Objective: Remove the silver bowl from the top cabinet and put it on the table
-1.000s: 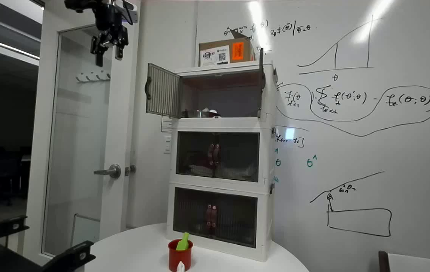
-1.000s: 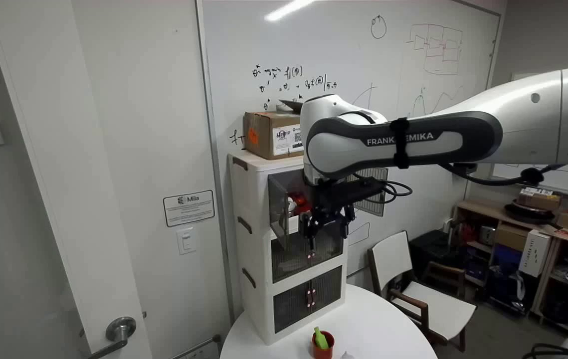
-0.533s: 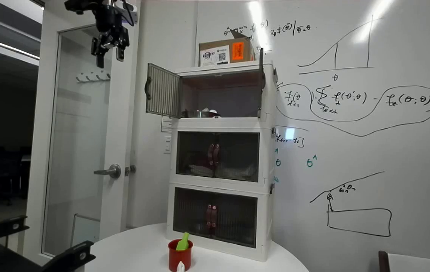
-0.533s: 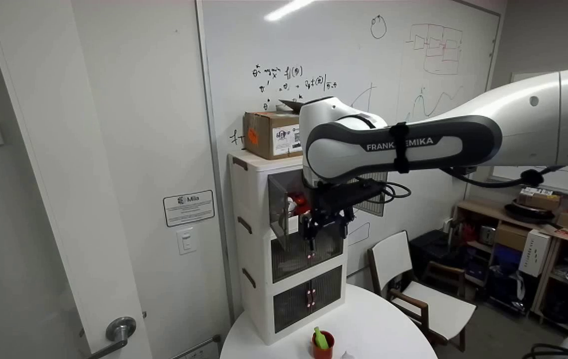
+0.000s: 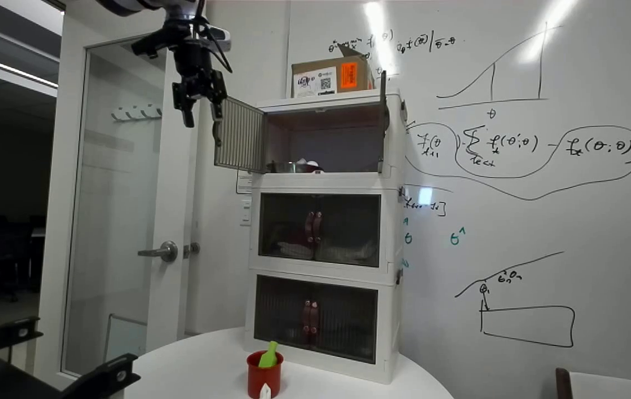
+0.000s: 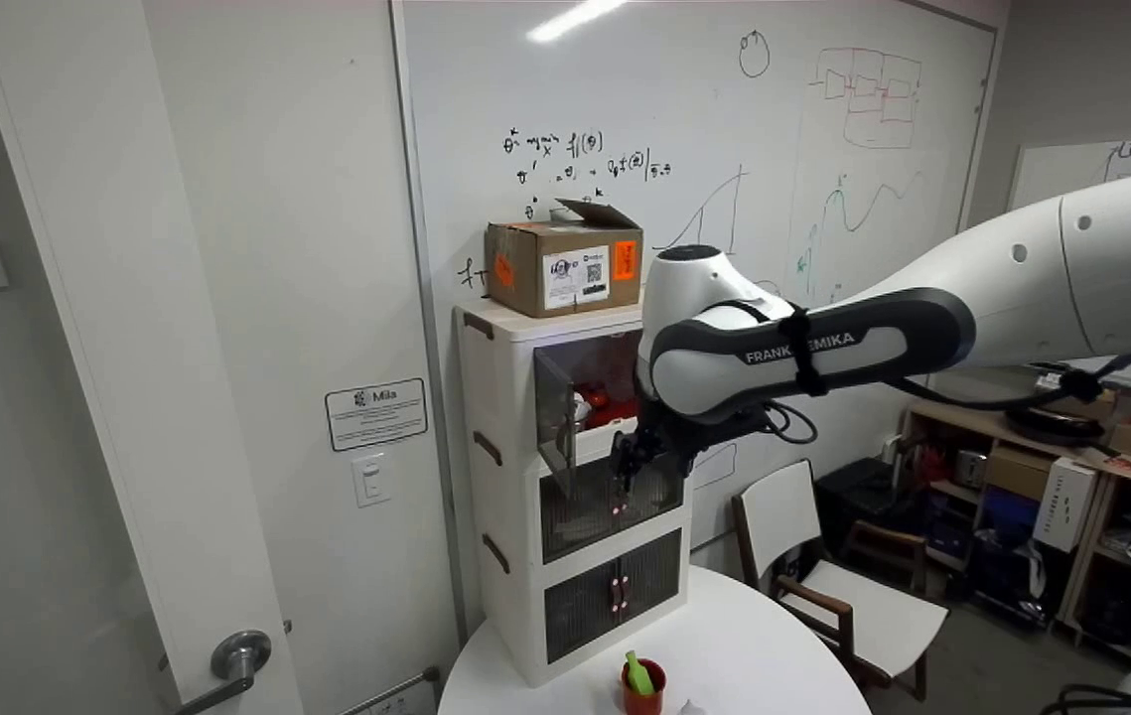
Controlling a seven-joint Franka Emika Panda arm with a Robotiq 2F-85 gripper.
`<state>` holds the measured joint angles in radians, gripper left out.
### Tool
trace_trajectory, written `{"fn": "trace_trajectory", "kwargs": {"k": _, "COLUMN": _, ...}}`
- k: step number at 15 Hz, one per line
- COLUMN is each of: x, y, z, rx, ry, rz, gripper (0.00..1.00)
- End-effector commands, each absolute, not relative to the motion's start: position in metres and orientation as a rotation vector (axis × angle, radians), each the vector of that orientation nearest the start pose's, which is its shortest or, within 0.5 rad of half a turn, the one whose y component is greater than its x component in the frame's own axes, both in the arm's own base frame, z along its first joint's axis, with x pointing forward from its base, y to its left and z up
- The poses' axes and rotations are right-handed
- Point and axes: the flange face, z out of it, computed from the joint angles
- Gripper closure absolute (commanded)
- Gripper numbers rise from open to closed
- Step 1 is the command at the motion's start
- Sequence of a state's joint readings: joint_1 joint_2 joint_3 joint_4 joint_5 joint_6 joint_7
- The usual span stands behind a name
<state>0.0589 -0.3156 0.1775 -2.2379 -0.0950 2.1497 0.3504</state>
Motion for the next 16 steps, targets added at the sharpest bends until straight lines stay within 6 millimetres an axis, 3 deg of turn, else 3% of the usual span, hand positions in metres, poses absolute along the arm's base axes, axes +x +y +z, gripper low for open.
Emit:
{"fn": "trace_trajectory", "kwargs": {"k": 1, "x": 0.468, "y": 0.056, "z": 0.524, "rx": -3.02, "ry": 0.263, "rz": -0.59, "gripper": 0.0}}
{"fn": "trace_trajectory", "kwargs": {"k": 5, "x": 0.489, "y": 0.007, "z": 0.533, "rx": -2.829, "ry": 0.294, "rz": -0.759, "gripper": 0.0}}
{"fn": "trace_trajectory", "kwargs": {"k": 8, "x": 0.512, "y": -0.012, "z": 0.534, "rx": -2.75, "ry": 0.418, "rz": -0.766, "gripper": 0.0}}
{"fn": "trace_trajectory", "kwargs": {"k": 16, "x": 0.587, "y": 0.006, "z": 0.535, "rx": -2.592, "ry": 0.738, "rz": -0.728, "gripper": 0.0}}
